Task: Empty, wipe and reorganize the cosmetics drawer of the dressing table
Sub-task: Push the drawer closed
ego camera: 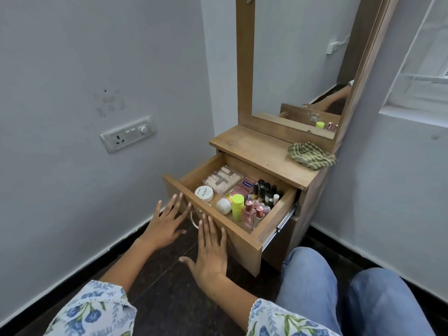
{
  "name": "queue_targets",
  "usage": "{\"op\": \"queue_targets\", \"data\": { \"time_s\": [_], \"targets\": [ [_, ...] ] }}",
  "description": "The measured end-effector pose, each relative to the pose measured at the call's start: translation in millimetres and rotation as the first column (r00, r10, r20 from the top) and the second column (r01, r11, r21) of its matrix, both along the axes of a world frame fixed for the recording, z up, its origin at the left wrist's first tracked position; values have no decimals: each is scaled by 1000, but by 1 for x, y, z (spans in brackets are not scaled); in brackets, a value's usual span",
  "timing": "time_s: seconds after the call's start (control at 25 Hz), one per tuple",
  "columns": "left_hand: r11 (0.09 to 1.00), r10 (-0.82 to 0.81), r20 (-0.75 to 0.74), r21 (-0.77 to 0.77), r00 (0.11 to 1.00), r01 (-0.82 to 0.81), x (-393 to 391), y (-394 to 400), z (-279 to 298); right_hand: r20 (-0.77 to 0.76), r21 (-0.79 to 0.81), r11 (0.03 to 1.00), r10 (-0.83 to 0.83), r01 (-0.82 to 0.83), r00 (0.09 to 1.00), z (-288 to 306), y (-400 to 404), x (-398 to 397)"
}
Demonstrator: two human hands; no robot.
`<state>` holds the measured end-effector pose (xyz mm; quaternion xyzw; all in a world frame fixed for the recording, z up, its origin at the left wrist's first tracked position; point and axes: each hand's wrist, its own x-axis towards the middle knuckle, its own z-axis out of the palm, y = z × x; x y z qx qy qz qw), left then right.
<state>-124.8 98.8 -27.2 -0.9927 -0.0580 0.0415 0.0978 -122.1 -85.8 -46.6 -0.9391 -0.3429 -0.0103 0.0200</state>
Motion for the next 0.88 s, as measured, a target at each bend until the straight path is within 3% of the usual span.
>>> {"op": "queue_targets", "data": {
  "time_s": [0.52, 0.88],
  "targets": [
    [996, -44, -174, 68, 984, 57, 124, -41, 24, 101, -18, 995, -95, 97, 990, 8, -33, 118],
    [994, -89, -148, 50, 985, 98, 191, -59, 25, 116, -40, 988, -143, 148, 983, 4, -49, 186]
  ]
}}
